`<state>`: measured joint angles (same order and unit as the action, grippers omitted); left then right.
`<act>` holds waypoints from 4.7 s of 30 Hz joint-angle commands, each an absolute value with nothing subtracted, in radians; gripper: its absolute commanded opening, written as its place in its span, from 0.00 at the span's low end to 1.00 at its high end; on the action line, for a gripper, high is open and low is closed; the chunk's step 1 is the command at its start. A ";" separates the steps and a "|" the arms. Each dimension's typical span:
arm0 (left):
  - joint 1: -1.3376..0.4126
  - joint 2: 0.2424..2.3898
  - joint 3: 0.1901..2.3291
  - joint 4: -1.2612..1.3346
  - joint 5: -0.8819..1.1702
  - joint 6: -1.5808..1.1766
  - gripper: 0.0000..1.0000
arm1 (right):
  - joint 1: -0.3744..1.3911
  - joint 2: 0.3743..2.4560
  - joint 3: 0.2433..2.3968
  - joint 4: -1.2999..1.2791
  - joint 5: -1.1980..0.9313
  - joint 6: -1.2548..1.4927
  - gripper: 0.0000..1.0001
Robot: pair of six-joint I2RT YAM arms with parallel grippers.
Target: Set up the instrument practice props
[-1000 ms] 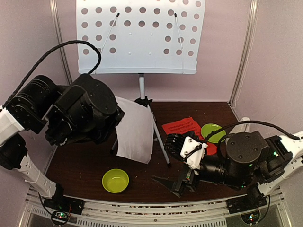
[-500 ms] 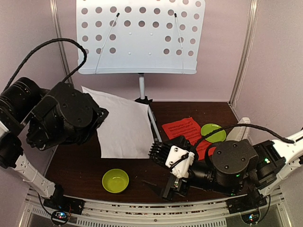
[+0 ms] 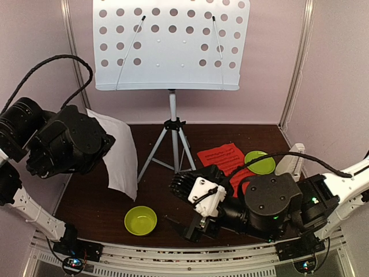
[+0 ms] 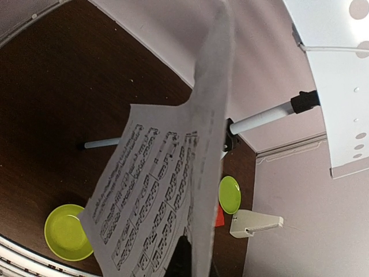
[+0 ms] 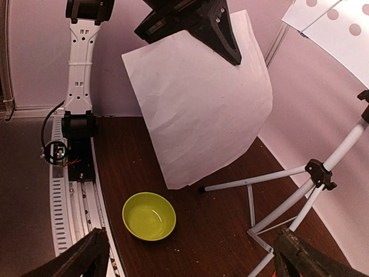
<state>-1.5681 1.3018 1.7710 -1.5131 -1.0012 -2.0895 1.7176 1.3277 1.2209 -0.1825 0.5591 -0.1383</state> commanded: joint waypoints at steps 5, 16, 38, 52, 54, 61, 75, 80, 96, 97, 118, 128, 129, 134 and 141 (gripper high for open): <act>-1.531 1.271 1.690 -1.323 -1.014 -2.654 0.00 | 1.690 1.506 1.334 -0.078 0.607 -0.197 1.00; -1.529 1.264 1.703 -1.295 -1.024 -2.651 0.00 | 1.619 1.693 1.423 0.219 0.766 -0.290 0.93; -1.419 1.217 1.693 -1.397 -1.028 -2.440 0.89 | 1.536 1.542 1.372 0.201 0.634 -0.211 0.00; -1.299 0.980 1.398 -1.493 -1.122 -2.057 0.98 | 1.365 1.317 1.359 -0.098 0.098 0.017 0.00; -1.279 1.055 1.494 -1.595 -1.156 -1.945 0.98 | 1.348 1.296 1.368 -0.138 0.060 0.027 0.00; -1.268 1.129 1.615 -1.525 -1.266 -1.404 0.98 | 1.262 1.233 1.434 -0.297 -0.033 0.104 0.00; -1.036 1.054 1.601 -1.061 -0.682 -0.239 0.96 | 1.128 1.217 1.582 -0.485 -0.112 0.154 0.00; -1.006 1.038 1.700 -0.990 -0.631 -0.209 0.95 | 1.123 1.232 1.658 -0.545 -0.128 0.138 0.00; -1.173 1.284 2.256 -1.042 -0.626 0.109 0.79 | 1.124 1.277 1.896 -0.653 -0.069 0.100 0.00; -1.179 1.312 2.283 -1.043 -0.602 0.120 0.78 | 1.123 1.285 1.908 -0.651 -0.061 0.099 0.00; -1.124 1.501 2.329 -0.907 -0.659 0.123 0.63 | 1.061 1.433 2.158 -0.638 0.041 0.031 0.00; -1.111 1.553 2.355 -0.864 -0.679 0.114 0.54 | 1.052 1.458 2.199 -0.590 0.067 -0.051 0.00; -1.111 1.552 2.353 -0.851 -0.689 0.114 0.52 | 1.052 1.461 2.205 -0.588 0.072 -0.064 0.00; -1.101 1.554 2.348 -0.818 -0.705 0.116 0.44 | 1.051 1.489 2.253 -0.587 0.097 -0.117 0.00; -1.053 1.558 2.348 -0.849 -0.708 0.080 0.40 | 1.051 1.501 2.284 -0.534 0.132 -0.167 0.00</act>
